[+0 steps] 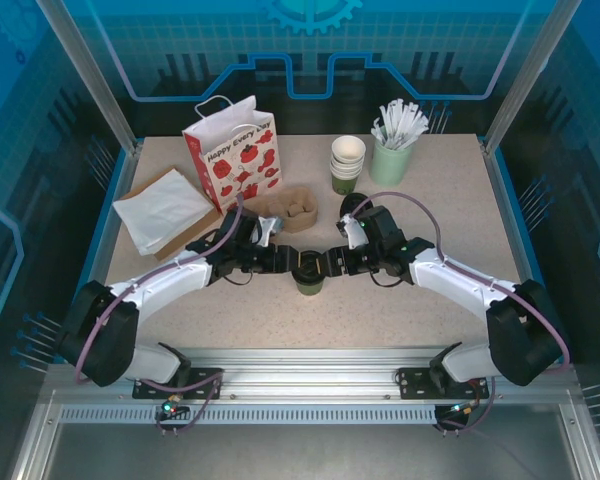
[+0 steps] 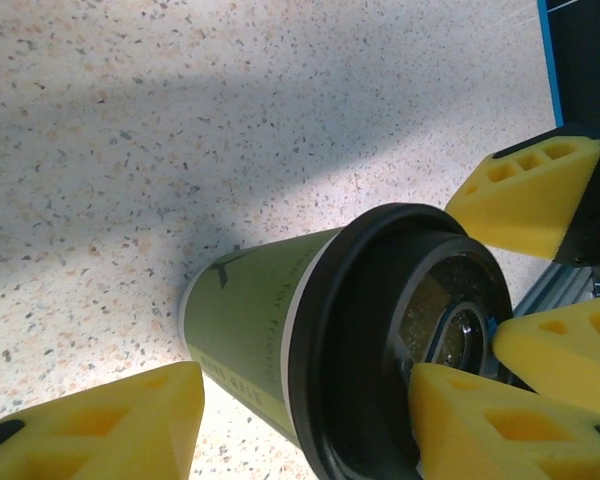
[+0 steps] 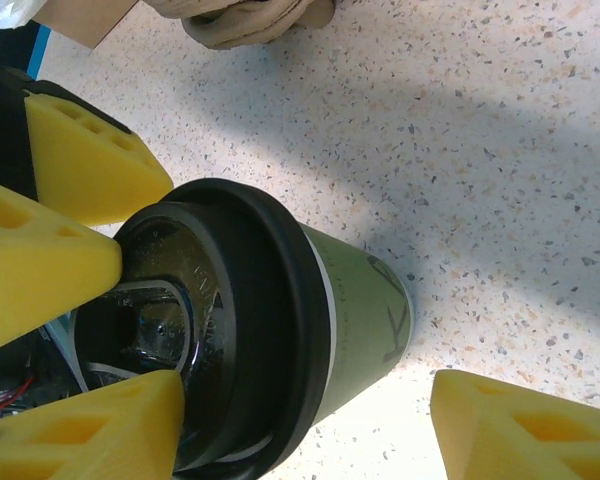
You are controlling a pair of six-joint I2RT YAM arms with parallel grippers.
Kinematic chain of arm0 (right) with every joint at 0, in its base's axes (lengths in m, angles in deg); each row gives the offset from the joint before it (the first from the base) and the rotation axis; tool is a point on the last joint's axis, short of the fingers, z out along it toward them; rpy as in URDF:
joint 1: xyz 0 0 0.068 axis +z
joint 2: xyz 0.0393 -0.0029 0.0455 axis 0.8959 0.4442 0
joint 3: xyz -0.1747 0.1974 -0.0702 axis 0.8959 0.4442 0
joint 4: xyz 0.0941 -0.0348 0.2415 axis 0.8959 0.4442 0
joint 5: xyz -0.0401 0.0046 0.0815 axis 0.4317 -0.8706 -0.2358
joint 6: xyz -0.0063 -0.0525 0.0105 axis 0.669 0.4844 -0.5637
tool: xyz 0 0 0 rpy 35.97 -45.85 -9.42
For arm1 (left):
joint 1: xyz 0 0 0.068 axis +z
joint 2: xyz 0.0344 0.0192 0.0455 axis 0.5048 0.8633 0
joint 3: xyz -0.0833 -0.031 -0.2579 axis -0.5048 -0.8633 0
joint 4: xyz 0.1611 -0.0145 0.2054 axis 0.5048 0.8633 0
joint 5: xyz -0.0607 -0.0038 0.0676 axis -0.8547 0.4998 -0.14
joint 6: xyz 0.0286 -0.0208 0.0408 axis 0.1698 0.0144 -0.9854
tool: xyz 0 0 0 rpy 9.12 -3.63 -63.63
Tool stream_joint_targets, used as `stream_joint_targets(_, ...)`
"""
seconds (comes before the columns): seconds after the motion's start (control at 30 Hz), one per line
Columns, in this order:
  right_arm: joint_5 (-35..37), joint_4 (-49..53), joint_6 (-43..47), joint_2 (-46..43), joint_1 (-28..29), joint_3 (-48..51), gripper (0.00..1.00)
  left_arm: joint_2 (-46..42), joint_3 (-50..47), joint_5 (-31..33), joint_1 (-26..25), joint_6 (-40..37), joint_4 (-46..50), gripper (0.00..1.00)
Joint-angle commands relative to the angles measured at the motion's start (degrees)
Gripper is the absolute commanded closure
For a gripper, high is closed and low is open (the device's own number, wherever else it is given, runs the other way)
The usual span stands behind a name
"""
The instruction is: Pack the takeout coffee
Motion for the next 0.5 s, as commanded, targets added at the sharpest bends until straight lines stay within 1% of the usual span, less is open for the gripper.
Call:
stream_joint_targets(0.0,0.3,-0.1,-0.2,1.1,-0.8,2.1,0.38,1.5,-1.6,-0.7,0.2,0.5,-0.5,0.46)
stream_joint_targets(0.07,0.7,0.1,-0.6,1.1,-1.2,3.0,0.41,1.8,-2.5,-0.1,0.3,0.5,-0.6,0.49)
stream_joint_targets(0.27,1.5,-0.1,-1.9,1.2,-1.9,5.7,0.47,1.9,-6.9,2.0,0.3,2.1,-3.0,0.52)
stream_joint_targets(0.4,1.9,-0.5,-2.4,1.7,-2.5,7.5,0.49,1.9,-9.6,3.7,0.3,3.1,-4.8,0.53)
stream_joint_targets(0.47,1.0,-0.9,-2.5,2.0,-2.7,7.7,0.49,2.1,-9.8,3.5,0.3,3.6,-5.1,0.54)
